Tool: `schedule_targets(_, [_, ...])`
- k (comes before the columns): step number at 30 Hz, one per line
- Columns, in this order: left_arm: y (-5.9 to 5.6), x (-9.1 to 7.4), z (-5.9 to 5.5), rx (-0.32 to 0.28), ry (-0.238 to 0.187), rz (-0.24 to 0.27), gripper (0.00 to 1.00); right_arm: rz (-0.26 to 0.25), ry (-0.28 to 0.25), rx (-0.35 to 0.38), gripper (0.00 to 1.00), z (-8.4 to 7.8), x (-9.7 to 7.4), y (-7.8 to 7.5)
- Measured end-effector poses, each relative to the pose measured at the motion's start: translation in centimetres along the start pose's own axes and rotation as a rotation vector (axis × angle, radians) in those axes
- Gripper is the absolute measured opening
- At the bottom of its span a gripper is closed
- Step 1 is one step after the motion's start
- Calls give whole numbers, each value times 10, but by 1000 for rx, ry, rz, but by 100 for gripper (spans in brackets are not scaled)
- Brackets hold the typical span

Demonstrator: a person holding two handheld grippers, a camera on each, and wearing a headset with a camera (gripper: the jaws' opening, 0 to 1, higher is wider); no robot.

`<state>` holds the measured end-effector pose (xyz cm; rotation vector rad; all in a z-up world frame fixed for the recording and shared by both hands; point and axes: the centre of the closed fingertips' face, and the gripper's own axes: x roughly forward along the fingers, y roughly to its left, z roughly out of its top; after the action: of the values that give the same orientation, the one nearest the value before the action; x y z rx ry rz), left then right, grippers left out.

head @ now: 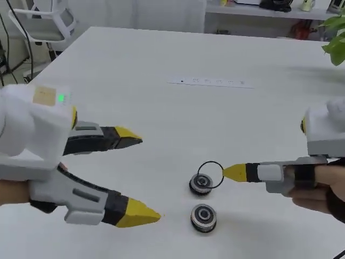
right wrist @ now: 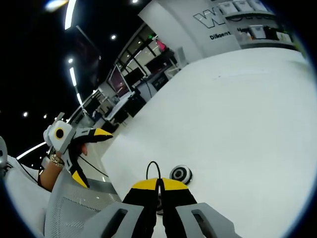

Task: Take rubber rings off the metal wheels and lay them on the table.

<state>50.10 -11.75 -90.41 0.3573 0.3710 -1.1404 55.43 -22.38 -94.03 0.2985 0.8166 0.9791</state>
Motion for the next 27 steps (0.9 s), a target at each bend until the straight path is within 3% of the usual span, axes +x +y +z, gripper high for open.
schedule_targets(6, [2,-11,-10,-82,-33,71,83,5,-32,-19,0,9,-3,7])
schedule_targets(12, [-6,-10,-23,-133,-25,83,89,29,-70,-25,0,19,0,18])
schedule_targets(22, [-11,-10,-35,-208,-45,96,93,67,-47,-62,0,25,12,42])
schedule_targets(27, [-5,-9,-44,-210,-12,128,96,88,-7,-88,0,27,31,53])
